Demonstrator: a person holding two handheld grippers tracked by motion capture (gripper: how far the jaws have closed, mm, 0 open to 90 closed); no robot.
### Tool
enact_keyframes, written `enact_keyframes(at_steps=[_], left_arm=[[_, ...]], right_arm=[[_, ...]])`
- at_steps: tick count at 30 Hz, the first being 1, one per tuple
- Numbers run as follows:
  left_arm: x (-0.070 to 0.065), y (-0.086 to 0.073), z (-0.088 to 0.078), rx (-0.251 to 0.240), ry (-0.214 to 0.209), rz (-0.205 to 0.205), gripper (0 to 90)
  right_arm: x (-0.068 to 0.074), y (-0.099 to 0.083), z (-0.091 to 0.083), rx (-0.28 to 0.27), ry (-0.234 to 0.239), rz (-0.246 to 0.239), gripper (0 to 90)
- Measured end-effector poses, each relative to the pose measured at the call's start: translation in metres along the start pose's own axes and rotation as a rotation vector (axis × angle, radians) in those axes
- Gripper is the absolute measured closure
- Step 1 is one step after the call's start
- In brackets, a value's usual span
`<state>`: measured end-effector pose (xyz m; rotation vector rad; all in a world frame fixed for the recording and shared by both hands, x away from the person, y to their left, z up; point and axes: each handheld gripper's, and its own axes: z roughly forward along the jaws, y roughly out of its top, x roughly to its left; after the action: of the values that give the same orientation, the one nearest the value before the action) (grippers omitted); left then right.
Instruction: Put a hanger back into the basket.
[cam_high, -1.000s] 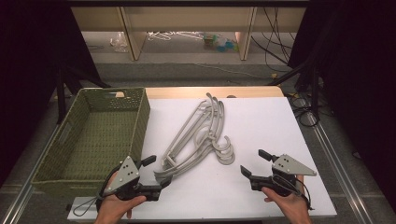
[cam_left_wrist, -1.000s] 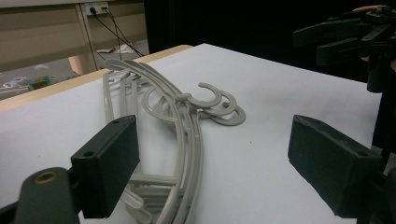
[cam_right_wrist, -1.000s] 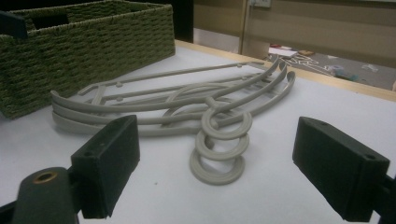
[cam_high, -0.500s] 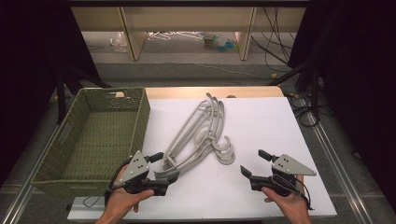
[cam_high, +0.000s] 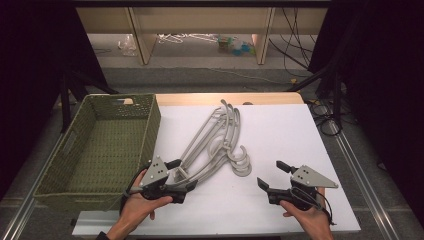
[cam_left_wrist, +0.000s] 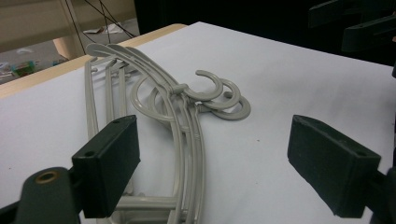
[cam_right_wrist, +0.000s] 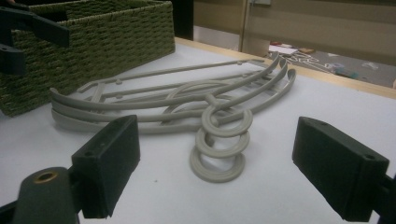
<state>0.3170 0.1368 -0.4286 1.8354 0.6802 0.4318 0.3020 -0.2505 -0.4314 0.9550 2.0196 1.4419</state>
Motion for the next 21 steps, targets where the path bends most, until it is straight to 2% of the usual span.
enact_keyframes(at_steps=[10, 14, 21], left_arm=[[0.001, 0.001, -0.004, -0.017, 0.009, 0.007, 16.8], [0.001, 0.002, -0.002, -0.02, 0.004, -0.003, 16.3], [0.003, 0.006, 0.006, 0.036, 0.015, 0.003, 16.2]], right_arm=[[0.0, 0.0, 0.0, 0.004, 0.002, -0.004, 16.1], [0.0, -0.001, 0.001, 0.002, 0.003, -0.002, 16.1], [0.001, -0.001, 0.003, 0.011, 0.004, -0.002, 16.1]])
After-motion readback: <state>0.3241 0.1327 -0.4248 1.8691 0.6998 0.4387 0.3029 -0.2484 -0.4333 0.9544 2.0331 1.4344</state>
